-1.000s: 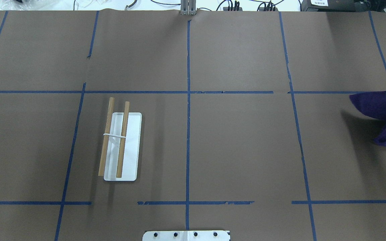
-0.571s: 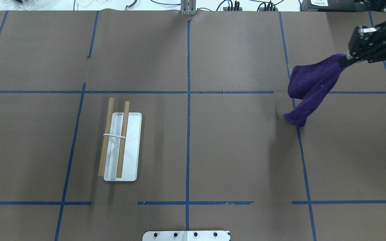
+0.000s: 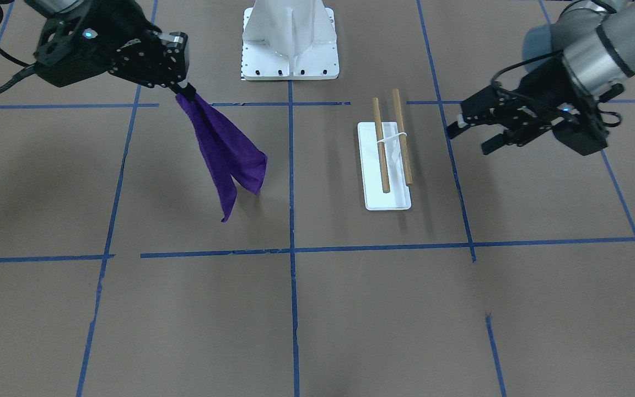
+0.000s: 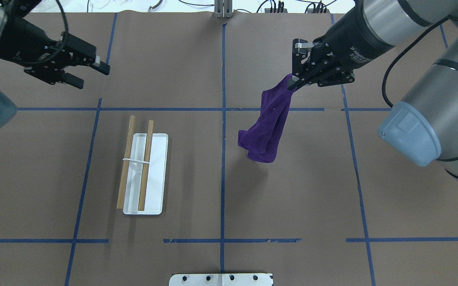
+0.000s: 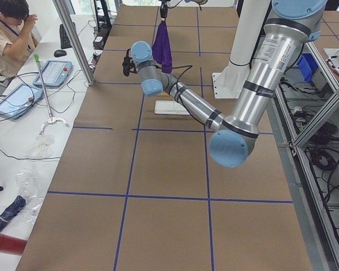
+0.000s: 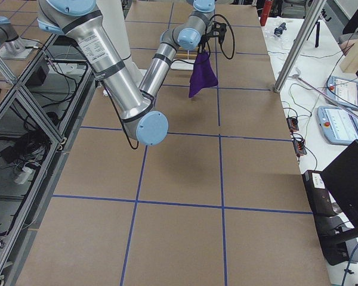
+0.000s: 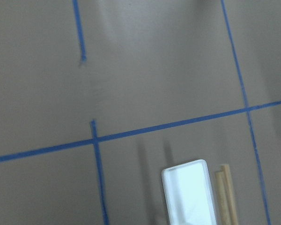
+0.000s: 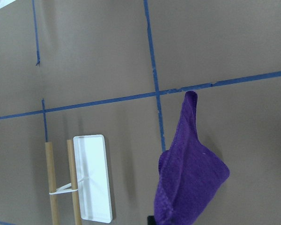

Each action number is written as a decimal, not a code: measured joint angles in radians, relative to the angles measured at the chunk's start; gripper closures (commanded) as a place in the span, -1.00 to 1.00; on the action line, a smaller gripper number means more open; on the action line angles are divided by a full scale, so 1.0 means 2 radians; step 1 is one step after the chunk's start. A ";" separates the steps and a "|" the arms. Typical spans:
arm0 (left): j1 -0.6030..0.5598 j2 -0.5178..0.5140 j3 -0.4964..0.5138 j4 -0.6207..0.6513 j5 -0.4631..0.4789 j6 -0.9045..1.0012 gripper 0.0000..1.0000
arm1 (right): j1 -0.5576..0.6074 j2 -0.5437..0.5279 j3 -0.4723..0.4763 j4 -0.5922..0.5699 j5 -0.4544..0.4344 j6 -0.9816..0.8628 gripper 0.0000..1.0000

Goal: Hang towel on rack

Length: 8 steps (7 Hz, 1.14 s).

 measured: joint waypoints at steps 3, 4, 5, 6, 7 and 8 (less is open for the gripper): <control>0.059 -0.042 0.008 -0.035 0.069 -0.129 -1.00 | -0.062 0.043 -0.005 0.027 -0.083 0.013 1.00; 0.078 -0.056 0.011 -0.042 0.080 -0.197 -1.00 | -0.079 0.053 -0.007 0.032 -0.107 0.006 1.00; 0.089 -0.069 0.013 -0.048 0.084 -0.269 -1.00 | -0.098 0.058 -0.009 0.044 -0.128 -0.017 1.00; 0.096 -0.083 0.021 -0.050 0.085 -0.310 -1.00 | -0.111 0.060 -0.011 0.055 -0.145 -0.040 1.00; 0.100 -0.098 0.037 -0.049 0.086 -0.326 -1.00 | -0.119 0.063 -0.012 0.060 -0.151 -0.054 1.00; 0.102 -0.113 0.056 -0.048 0.087 -0.331 -1.00 | -0.123 0.066 -0.012 0.061 -0.152 -0.069 1.00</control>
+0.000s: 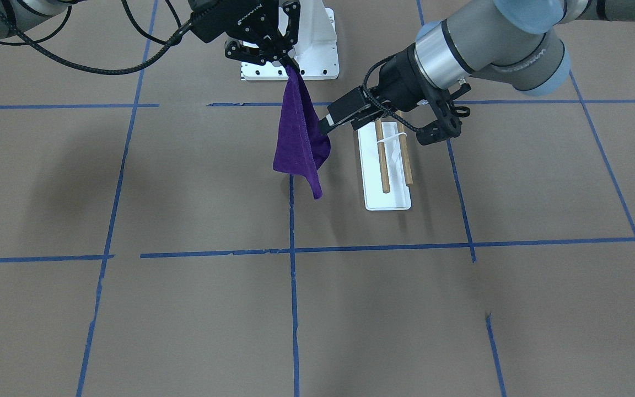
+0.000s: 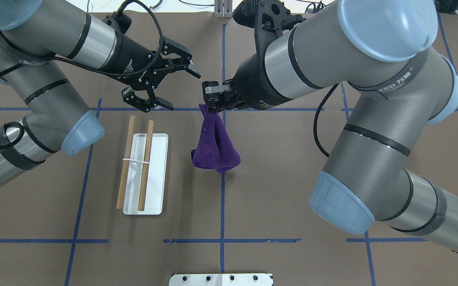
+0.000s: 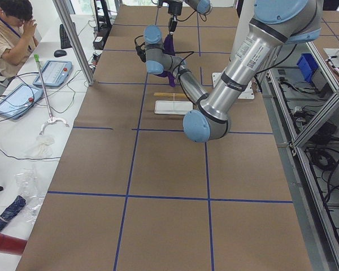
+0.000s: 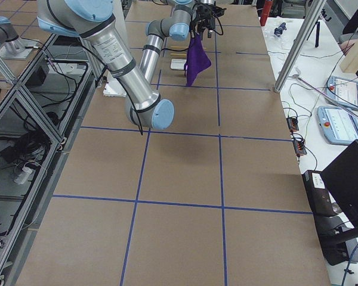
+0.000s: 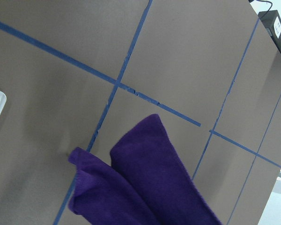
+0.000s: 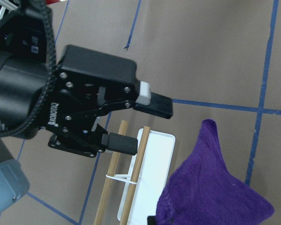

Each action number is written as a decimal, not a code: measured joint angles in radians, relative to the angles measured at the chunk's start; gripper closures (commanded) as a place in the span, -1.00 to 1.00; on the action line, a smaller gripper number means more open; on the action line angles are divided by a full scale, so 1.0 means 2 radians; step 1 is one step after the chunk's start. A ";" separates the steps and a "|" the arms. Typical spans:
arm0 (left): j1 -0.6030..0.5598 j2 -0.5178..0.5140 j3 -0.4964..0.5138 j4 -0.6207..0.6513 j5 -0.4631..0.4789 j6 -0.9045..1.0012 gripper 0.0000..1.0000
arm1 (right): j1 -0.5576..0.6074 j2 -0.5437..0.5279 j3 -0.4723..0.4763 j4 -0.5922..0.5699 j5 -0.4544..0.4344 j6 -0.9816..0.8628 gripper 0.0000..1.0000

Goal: Hang towel on rack

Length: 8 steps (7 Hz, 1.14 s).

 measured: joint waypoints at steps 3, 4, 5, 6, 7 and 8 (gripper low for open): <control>0.010 -0.025 0.038 0.002 0.003 -0.002 -0.91 | -0.008 0.002 -0.002 0.001 -0.002 -0.042 1.00; 0.016 -0.027 0.041 0.002 0.009 -0.002 -0.87 | -0.009 0.003 -0.003 0.001 -0.003 -0.049 1.00; 0.024 -0.026 0.042 0.002 0.016 -0.002 -0.85 | -0.009 0.003 -0.005 0.001 -0.005 -0.053 1.00; 0.027 -0.025 0.041 0.002 0.019 -0.002 -0.85 | -0.009 0.003 -0.008 0.001 -0.006 -0.055 1.00; 0.029 -0.023 0.039 0.003 0.021 -0.002 -0.85 | -0.009 0.003 -0.010 0.001 -0.008 -0.056 1.00; 0.029 -0.022 0.037 0.005 0.021 -0.002 -0.85 | -0.008 0.003 -0.012 0.002 -0.012 -0.056 1.00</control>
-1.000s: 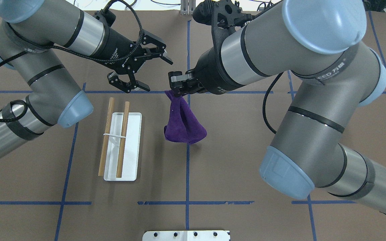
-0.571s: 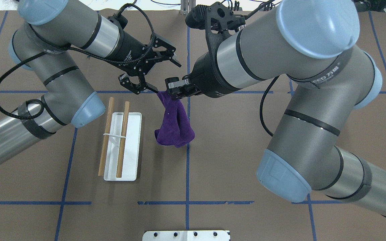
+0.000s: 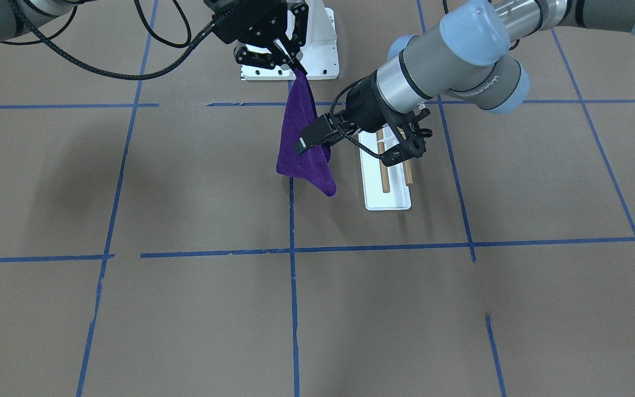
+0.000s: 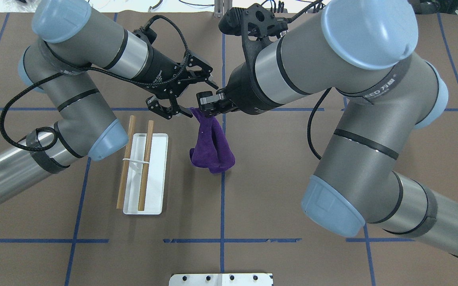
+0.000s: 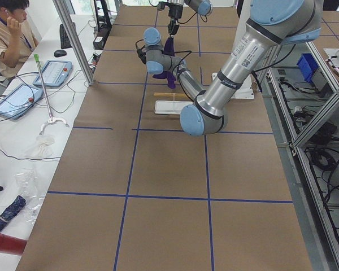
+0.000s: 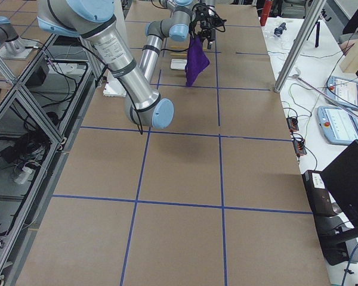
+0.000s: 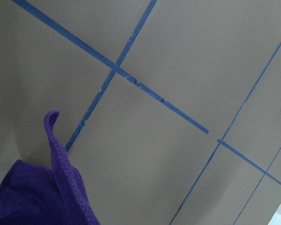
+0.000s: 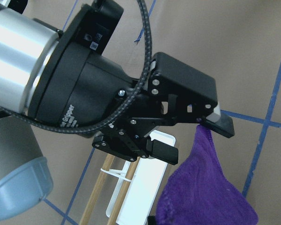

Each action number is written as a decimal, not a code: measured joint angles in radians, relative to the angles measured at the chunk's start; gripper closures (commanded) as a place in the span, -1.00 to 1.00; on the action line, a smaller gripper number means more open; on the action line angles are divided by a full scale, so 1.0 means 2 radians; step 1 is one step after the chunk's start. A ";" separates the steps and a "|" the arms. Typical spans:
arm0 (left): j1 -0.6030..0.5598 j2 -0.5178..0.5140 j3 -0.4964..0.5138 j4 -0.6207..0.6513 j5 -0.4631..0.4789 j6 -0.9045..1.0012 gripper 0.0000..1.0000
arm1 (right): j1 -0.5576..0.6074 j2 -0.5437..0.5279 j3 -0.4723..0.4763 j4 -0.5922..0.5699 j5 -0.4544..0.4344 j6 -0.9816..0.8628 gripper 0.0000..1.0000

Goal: Hang towel on rack

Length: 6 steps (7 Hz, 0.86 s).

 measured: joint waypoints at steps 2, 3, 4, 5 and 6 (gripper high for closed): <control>0.002 0.000 -0.001 0.004 0.000 -0.001 -0.62 | 0.000 0.001 -0.003 0.000 -0.013 0.001 1.00; 0.005 0.000 -0.002 0.005 0.000 -0.001 -0.32 | 0.000 0.001 -0.004 0.001 -0.019 0.001 1.00; 0.010 -0.001 -0.002 0.006 0.001 -0.002 0.38 | 0.000 0.003 -0.005 0.001 -0.023 0.001 1.00; 0.012 -0.001 -0.003 0.006 0.001 -0.004 0.99 | 0.000 0.004 -0.005 0.002 -0.024 0.001 1.00; 0.014 0.000 -0.005 0.006 0.000 -0.005 1.00 | 0.000 0.004 -0.005 0.002 -0.024 0.001 1.00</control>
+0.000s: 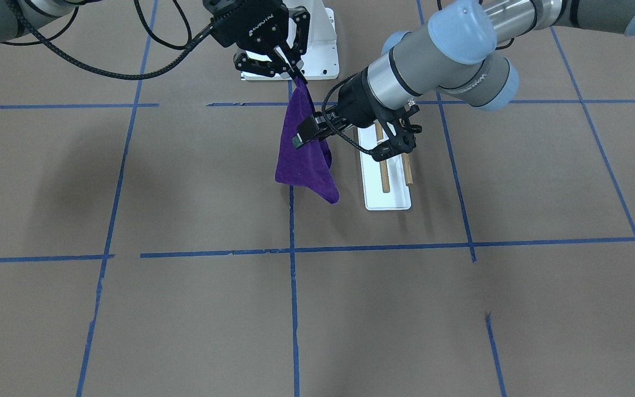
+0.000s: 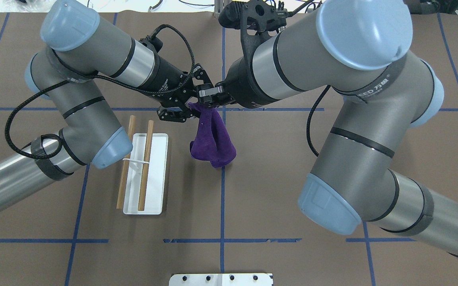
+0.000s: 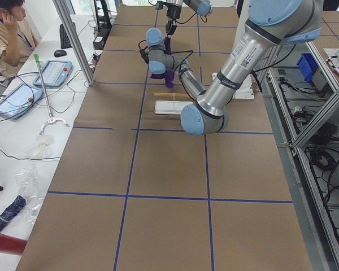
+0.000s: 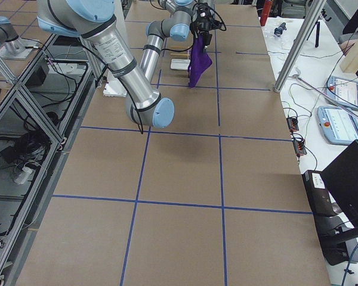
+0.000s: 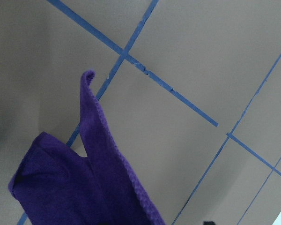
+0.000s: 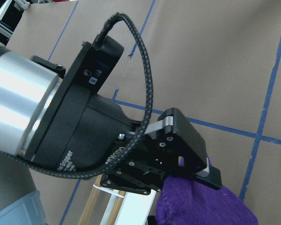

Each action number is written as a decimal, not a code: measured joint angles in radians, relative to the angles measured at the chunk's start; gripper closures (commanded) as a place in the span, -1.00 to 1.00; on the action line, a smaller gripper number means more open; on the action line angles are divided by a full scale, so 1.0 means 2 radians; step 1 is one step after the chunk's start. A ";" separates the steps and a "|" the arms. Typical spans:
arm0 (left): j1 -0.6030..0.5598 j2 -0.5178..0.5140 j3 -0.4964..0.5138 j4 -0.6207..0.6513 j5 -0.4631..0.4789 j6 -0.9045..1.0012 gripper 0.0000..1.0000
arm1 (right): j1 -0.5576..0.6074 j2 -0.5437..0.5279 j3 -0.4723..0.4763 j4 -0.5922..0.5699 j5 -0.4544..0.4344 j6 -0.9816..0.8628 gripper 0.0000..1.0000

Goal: Hang towel on rack

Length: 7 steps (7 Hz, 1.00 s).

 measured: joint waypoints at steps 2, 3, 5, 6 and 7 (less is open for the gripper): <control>0.001 0.004 -0.007 0.000 -0.001 0.003 1.00 | 0.000 -0.003 0.000 0.003 0.000 -0.001 -0.92; 0.000 0.006 -0.008 0.000 -0.002 0.005 1.00 | 0.001 -0.007 0.000 0.010 0.000 0.001 -1.00; -0.003 0.015 -0.020 0.000 -0.002 0.009 1.00 | 0.006 -0.033 0.006 0.015 0.000 0.013 -1.00; -0.006 0.037 -0.041 -0.001 -0.002 0.021 1.00 | 0.019 -0.059 0.010 0.014 0.018 0.018 -1.00; -0.012 0.070 -0.071 -0.001 -0.003 0.053 1.00 | 0.044 -0.093 0.012 0.015 0.061 0.020 -1.00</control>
